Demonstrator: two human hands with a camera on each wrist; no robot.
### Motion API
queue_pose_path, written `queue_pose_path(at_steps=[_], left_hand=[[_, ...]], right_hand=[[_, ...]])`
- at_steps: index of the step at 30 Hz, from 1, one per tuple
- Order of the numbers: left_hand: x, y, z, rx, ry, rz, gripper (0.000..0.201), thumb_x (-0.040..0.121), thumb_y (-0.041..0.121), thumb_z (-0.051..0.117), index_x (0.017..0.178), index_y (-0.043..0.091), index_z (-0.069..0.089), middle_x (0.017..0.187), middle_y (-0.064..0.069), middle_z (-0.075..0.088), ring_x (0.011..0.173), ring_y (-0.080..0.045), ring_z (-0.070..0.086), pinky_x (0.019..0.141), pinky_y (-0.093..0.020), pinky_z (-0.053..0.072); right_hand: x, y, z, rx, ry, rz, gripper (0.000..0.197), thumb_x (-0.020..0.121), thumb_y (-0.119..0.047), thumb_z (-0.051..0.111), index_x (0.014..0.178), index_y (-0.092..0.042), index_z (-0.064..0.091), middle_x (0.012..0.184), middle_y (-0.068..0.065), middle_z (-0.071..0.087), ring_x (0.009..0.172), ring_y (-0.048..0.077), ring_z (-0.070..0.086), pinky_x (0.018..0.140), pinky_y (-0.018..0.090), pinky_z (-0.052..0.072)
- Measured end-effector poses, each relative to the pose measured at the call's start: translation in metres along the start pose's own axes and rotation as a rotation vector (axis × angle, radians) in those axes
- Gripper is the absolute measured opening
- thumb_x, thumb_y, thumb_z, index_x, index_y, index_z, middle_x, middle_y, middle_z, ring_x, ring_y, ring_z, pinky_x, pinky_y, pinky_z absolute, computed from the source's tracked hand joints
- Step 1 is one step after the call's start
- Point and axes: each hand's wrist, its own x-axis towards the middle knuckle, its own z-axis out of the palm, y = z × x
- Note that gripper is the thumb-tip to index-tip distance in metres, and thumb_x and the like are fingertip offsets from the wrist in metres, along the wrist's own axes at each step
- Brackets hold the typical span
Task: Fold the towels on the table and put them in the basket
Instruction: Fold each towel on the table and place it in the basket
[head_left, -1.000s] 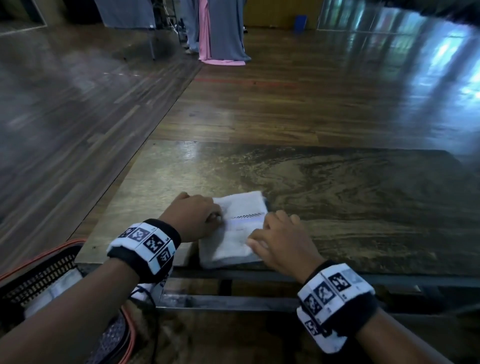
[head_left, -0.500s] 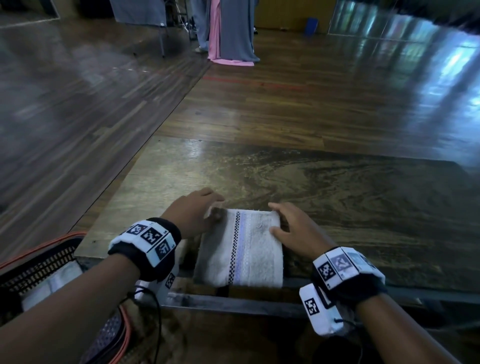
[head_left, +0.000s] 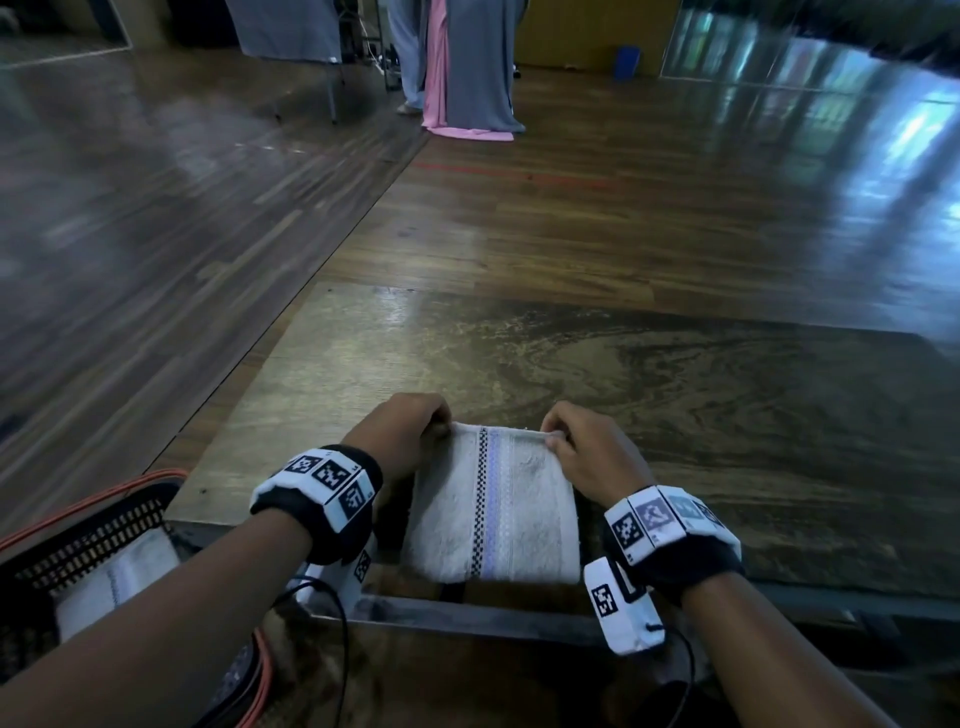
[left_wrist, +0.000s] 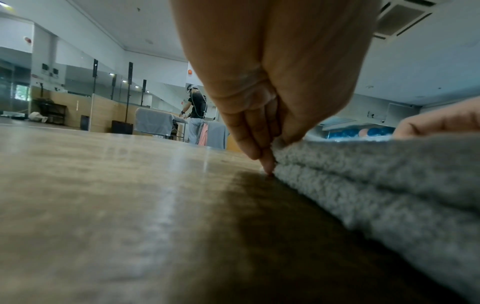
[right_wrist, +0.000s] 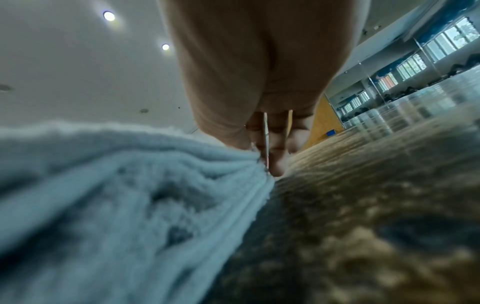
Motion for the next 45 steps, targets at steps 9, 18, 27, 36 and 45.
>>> queue_pose_path(at_steps=[9,18,27,36,45], left_hand=[[-0.013,0.017,-0.002,0.186,0.153,0.041,0.016,0.089,0.019,0.051,0.102,0.024,0.058,0.110,0.007,0.057,0.099,-0.016,0.056,0.084,-0.028,0.033],[-0.046,0.044,0.041,0.273,-0.057,-0.006,0.051,0.099,0.039,0.023,0.146,0.019,0.025,0.157,0.001,0.020,0.143,-0.015,0.020,0.109,-0.039,0.027],[-0.013,0.016,0.059,0.218,-0.054,-0.153,0.066,0.093,0.055,0.008,0.149,0.023,-0.005,0.159,0.000,-0.008,0.146,-0.017,-0.011,0.116,-0.050,-0.005],[-0.032,-0.015,0.019,0.301,0.068,-0.142,0.048,0.094,0.053,0.029,0.124,0.024,0.051,0.134,0.001,0.051,0.126,-0.018,0.045,0.109,-0.045,0.023],[-0.043,-0.011,0.011,0.070,-0.106,-0.278,0.057,0.087,0.062,0.042,0.065,0.012,0.056,0.064,-0.004,0.059,0.060,-0.021,0.055,0.055,-0.031,0.037]], right_hand=[[-0.012,-0.011,0.007,-0.350,0.140,-0.111,0.013,0.093,-0.021,0.047,0.104,-0.023,0.053,0.106,0.001,0.049,0.094,0.020,0.051,0.076,0.032,0.043],[-0.042,-0.030,0.033,-0.183,-0.009,0.073,0.053,0.098,-0.044,0.027,0.145,-0.019,0.025,0.157,0.001,0.017,0.145,0.017,0.010,0.115,0.040,0.013],[-0.015,0.012,0.046,-0.247,-0.109,0.197,0.070,0.088,-0.069,0.011,0.146,-0.037,-0.011,0.158,-0.001,-0.017,0.144,0.016,-0.019,0.114,0.047,-0.013],[-0.029,0.055,-0.002,-0.287,0.093,0.238,0.054,0.094,-0.054,0.029,0.136,-0.022,0.041,0.148,0.007,0.035,0.141,0.021,0.018,0.114,0.047,0.005],[-0.028,0.019,-0.002,-0.018,-0.123,0.273,0.066,0.083,-0.070,0.037,0.083,-0.013,0.070,0.082,0.001,0.070,0.078,0.010,0.059,0.089,0.040,0.030]])
